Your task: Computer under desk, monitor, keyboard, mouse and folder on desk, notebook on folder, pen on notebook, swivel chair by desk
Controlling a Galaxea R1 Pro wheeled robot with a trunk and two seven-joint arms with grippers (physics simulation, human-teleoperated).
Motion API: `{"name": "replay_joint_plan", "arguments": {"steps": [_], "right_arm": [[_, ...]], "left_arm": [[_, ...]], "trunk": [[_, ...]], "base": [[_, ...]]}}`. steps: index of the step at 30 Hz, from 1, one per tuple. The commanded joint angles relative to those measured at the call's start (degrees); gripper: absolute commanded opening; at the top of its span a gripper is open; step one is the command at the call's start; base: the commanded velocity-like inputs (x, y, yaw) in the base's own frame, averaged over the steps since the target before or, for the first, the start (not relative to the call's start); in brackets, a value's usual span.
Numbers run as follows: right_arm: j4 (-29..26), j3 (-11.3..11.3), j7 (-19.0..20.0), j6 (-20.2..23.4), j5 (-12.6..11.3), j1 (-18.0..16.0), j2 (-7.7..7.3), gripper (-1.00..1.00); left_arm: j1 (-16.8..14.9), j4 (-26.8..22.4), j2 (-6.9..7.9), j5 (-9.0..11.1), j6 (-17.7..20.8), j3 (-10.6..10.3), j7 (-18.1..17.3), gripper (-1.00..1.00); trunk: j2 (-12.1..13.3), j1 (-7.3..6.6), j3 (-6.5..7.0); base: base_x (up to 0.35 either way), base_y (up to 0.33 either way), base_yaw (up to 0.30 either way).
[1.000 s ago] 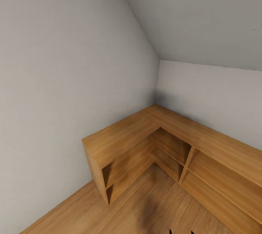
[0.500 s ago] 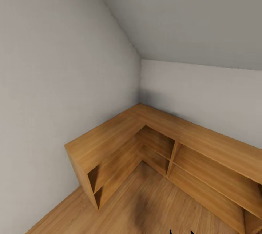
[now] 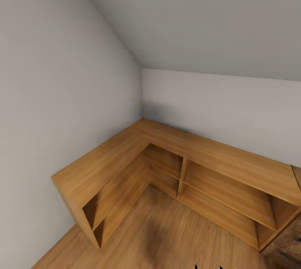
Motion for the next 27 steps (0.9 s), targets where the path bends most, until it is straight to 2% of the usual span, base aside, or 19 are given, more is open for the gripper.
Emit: {"name": "replay_joint_plan", "arguments": {"steps": [1, 12, 15, 18, 19, 24, 27], "right_arm": [[0.1, -0.5, -0.3, -0.2, 0.6, -0.1, 0.01, 1.0], [0.1, -0.4, -0.2, -0.6, 0.7, -0.1, -0.04, 1.0], [0.1, -0.4, -0.1, -1.6, 0.8, -0.1, -0.22, 1.0], [0.1, -0.4, -0.1, -3.1, 0.9, -0.1, -0.32, 1.0], [0.1, -0.4, -0.1, -4.6, 0.9, -0.1, -0.4, 1.0], [0.1, -0.3, -0.1, -9.6, 1.6, 0.3, -0.76, 1.0], [0.1, -0.2, -0.1, -12.6, 2.0, 1.0, -1.03, 1.0]], "left_arm": [[0.0, 0.0, 0.0, 0.2, -0.1, -0.5, 0.4, 1.0], [0.2, 0.0, 0.37, 0.1, -0.9, -0.5, 0.3, 1.0], [1.4, 0.0, 1.79, -0.1, -10.7, -0.6, 0.1, 1.0], [2.7, 0.0, 2.05, -0.1, -17.0, -0.6, 0.0, 1.0], [3.4, 0.0, 2.15, -0.1, -20.8, -0.6, 0.0, 1.0], [4.6, 0.0, 2.2, -0.1, -28.6, -0.7, 0.0, 1.0], [4.8, 0.0, 2.15, -0.1, -30.6, -0.7, 0.0, 1.0]], "trunk": [[-0.1, 0.03, -0.12], [-0.1, 0.03, -0.12], [-0.1, 0.03, -0.12], [-0.1, 0.03, -0.12], [-0.1, 0.03, -0.12], [-0.1, 0.03, -0.1], [-0.1, 0.03, -0.04]], "base": [[0.0, 0.0, -0.293], [0.0, 0.0, -0.292], [0.0, 0.0, -0.284], [0.0, 0.0, -0.282], [0.0, 0.0, -0.28], [0.0, 0.0, -0.278], [0.0, 0.0, -0.273]]}}
